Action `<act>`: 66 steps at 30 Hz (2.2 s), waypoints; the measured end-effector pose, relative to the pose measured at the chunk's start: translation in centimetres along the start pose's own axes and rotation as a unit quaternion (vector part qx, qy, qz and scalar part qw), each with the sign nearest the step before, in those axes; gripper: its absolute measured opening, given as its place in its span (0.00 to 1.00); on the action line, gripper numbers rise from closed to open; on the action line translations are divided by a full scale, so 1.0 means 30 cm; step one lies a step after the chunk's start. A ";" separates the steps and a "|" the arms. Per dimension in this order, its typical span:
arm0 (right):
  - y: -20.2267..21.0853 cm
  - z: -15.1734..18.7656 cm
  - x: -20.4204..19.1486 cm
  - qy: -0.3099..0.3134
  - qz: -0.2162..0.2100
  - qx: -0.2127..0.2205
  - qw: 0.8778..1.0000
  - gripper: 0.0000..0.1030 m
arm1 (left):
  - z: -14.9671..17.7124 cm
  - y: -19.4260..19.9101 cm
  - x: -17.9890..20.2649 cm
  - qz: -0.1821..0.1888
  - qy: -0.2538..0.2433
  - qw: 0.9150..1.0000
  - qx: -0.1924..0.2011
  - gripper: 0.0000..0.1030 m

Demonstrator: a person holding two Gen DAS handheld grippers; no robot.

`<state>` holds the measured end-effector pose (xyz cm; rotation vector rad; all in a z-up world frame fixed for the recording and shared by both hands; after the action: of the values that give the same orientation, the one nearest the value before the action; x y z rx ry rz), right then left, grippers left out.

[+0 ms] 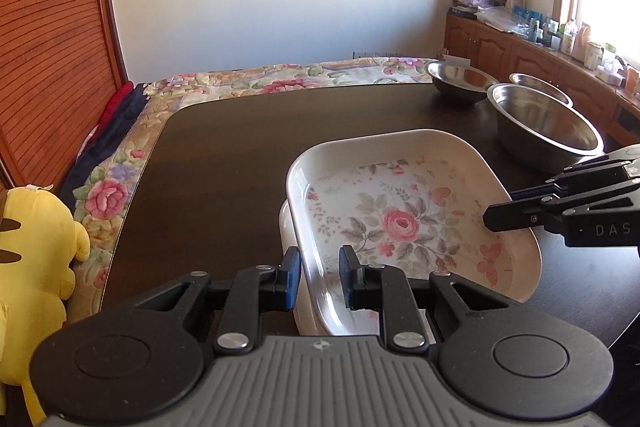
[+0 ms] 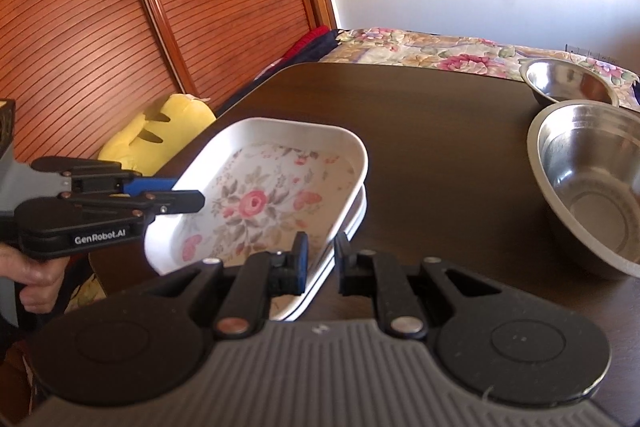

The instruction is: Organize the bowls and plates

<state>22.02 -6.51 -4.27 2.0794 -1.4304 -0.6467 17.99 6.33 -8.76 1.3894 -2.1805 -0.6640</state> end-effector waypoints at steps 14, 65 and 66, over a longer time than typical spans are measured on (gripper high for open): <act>-0.010 0.006 -0.028 0.011 0.011 0.012 1.000 0.15 | 0.012 -0.010 -0.027 -0.011 0.001 1.000 -0.003 0.22; 0.218 -0.040 0.382 -0.036 0.128 0.195 0.972 0.29 | -0.237 -0.239 0.418 0.080 -0.050 0.994 0.061 0.90; 0.224 -0.036 0.405 -0.039 0.134 0.197 0.970 0.34 | -0.241 -0.252 0.435 0.082 -0.052 0.993 0.062 0.91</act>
<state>22.03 -19.79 -0.09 2.1049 -1.9746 -0.3590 22.72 -9.50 -6.20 1.2408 -2.4239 -0.5602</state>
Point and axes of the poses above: each gripper's, at about its wrist camera, not at the fingertips, and y roughly against the way its jaws point, x to its right, z to its underside, the point moved 9 cm from there along -y, roughly the way its jaws point, and after that the axes turned 14 degrees about z, right-handed, at the moved point
